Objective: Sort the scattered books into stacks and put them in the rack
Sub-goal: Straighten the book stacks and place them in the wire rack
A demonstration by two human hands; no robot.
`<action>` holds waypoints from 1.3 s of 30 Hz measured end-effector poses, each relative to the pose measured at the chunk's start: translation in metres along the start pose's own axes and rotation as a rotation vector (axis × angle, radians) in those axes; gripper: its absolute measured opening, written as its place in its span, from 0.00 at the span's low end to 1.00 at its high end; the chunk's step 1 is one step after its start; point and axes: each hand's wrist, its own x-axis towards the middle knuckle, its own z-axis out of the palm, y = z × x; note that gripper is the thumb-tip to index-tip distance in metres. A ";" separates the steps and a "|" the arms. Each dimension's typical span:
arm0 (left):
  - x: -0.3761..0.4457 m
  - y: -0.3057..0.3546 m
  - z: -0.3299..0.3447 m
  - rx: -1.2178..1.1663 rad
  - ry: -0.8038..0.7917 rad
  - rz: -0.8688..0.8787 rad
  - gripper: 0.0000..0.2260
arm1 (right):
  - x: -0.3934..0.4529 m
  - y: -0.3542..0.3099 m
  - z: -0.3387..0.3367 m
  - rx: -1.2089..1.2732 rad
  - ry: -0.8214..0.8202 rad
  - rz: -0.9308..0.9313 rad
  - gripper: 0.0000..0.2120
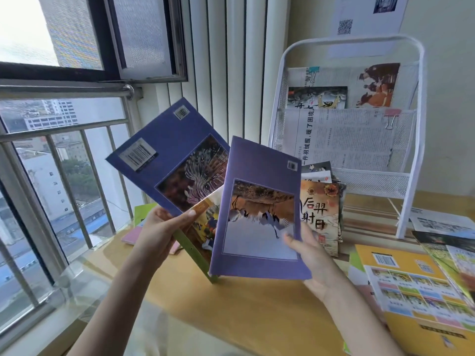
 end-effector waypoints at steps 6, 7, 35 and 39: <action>0.004 0.007 -0.004 0.092 0.015 0.101 0.15 | -0.004 -0.002 0.001 0.058 0.075 -0.003 0.08; 0.003 0.008 -0.004 0.119 0.011 0.088 0.14 | -0.002 0.000 0.000 0.021 0.088 -0.025 0.09; -0.012 0.022 0.008 0.637 0.525 0.498 0.03 | 0.031 0.032 0.063 0.102 0.303 0.039 0.09; -0.014 0.013 0.001 0.676 0.495 0.478 0.06 | 0.029 0.031 0.085 -0.201 0.284 -0.096 0.08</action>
